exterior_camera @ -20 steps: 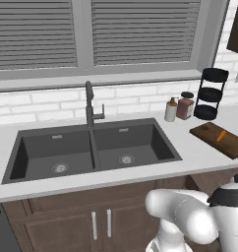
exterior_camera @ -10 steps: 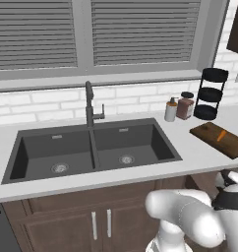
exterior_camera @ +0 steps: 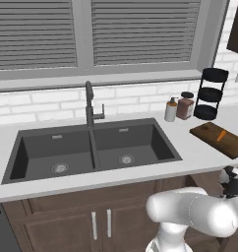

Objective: Place the appropriate cutting tool for cutting the carrot skin on the cutting board.

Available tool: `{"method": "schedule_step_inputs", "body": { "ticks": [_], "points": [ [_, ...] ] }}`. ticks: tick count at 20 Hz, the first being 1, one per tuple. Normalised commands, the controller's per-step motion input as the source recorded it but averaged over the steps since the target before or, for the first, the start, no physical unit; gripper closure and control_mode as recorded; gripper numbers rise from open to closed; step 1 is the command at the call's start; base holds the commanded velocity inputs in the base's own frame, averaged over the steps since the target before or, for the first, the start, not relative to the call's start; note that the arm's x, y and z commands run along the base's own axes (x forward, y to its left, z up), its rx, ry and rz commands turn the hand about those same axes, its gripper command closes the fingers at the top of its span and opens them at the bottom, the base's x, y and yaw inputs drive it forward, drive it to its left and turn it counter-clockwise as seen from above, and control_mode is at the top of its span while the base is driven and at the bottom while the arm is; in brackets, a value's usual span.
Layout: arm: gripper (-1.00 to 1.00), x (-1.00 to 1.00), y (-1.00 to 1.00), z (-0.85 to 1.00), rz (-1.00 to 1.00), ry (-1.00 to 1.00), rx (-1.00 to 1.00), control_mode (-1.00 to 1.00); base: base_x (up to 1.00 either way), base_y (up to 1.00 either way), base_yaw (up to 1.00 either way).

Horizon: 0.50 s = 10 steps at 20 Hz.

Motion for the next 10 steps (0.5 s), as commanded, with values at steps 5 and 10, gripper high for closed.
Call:
{"method": "schedule_step_inputs", "body": {
  "ticks": [5,10],
  "points": [
    [-1.00,0.14,-0.03,-0.06,-0.01,0.00,0.02,-1.00,0.00,0.00,0.00],
    [-1.00,0.11,0.00,-0.20,-0.05,0.00,0.03,-1.00,0.00,0.00,0.00]
  ]
}}
